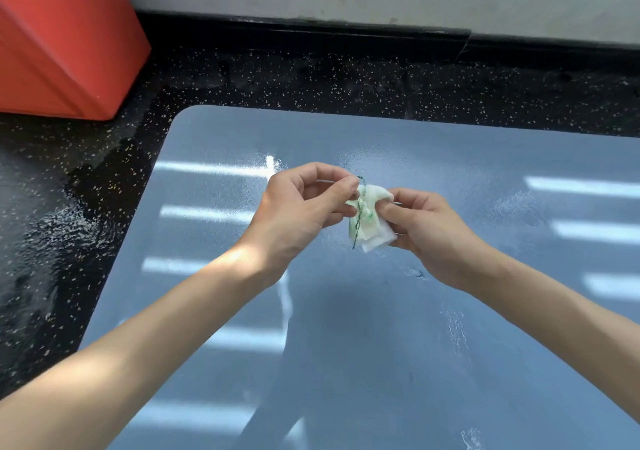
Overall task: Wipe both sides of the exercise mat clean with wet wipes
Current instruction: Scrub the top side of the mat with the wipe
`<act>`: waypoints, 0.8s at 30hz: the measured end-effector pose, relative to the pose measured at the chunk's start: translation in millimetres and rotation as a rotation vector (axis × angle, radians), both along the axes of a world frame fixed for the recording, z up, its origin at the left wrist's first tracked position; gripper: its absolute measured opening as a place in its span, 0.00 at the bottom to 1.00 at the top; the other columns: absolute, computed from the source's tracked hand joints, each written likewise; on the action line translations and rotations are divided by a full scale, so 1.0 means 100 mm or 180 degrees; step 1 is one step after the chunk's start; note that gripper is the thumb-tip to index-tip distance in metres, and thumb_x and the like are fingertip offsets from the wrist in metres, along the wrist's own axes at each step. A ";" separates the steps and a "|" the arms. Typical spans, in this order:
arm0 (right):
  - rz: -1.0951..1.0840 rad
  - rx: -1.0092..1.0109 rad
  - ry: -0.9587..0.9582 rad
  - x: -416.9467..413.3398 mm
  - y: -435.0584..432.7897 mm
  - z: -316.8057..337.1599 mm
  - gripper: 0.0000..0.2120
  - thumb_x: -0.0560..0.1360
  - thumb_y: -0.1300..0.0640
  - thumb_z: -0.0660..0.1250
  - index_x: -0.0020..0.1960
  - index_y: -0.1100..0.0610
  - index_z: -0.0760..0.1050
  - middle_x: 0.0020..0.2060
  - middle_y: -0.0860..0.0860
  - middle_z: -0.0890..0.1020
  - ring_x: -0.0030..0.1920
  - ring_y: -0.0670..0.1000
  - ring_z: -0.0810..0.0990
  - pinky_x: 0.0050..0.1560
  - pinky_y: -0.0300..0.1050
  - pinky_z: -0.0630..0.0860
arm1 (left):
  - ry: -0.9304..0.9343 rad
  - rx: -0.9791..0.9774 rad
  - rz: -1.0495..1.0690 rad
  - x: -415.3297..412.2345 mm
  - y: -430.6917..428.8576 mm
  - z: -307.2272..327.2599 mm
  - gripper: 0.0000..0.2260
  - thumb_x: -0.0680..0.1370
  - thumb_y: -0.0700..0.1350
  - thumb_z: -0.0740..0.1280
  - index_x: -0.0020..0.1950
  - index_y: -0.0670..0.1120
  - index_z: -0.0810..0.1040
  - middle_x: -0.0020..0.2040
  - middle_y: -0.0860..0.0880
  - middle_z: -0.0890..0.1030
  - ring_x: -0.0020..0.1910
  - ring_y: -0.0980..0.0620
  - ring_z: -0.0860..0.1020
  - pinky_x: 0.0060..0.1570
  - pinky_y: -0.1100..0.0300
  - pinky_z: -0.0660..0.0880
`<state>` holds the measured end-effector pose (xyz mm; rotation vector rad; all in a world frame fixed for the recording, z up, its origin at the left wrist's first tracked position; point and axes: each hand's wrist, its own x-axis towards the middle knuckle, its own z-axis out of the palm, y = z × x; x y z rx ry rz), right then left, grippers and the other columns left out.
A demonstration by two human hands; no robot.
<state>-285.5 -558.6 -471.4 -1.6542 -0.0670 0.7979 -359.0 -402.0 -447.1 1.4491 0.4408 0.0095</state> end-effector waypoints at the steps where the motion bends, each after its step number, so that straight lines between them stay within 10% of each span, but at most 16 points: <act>1: -0.0013 -0.0095 -0.0106 0.00 0.00 0.00 0.08 0.81 0.64 0.60 0.51 0.60 0.78 0.43 0.55 0.83 0.40 0.52 0.81 0.47 0.45 0.79 | 0.0028 -0.0060 -0.0011 0.00 -0.01 0.02 0.03 0.78 0.45 0.70 0.44 0.49 0.79 0.39 0.53 0.85 0.37 0.56 0.83 0.41 0.67 0.77; 8: 0.0174 -0.0208 -0.0270 -0.05 -0.01 0.01 0.11 0.80 0.66 0.58 0.56 0.61 0.78 0.43 0.56 0.85 0.41 0.52 0.83 0.51 0.49 0.79 | -0.0026 -0.0152 -0.0272 0.04 -0.10 0.18 0.01 0.78 0.43 0.70 0.48 0.47 0.79 0.40 0.50 0.86 0.34 0.57 0.82 0.38 0.68 0.76; 19: 0.0235 0.0291 0.0066 -0.06 -0.03 0.10 0.12 0.80 0.69 0.57 0.48 0.59 0.77 0.44 0.59 0.84 0.42 0.54 0.83 0.50 0.47 0.81 | 0.0038 0.1977 -0.0240 -0.03 -0.05 -0.07 0.05 0.72 0.51 0.76 0.38 0.56 0.82 0.33 0.61 0.78 0.28 0.67 0.72 0.34 0.72 0.64; 24: 0.0168 0.0388 0.0228 -0.06 -0.04 0.10 0.12 0.79 0.70 0.56 0.49 0.61 0.77 0.43 0.59 0.82 0.44 0.57 0.81 0.53 0.52 0.79 | 0.0200 0.2108 -0.0343 -0.04 -0.06 -0.11 0.07 0.71 0.53 0.77 0.39 0.61 0.79 0.48 0.60 0.75 0.42 0.63 0.75 0.38 0.77 0.66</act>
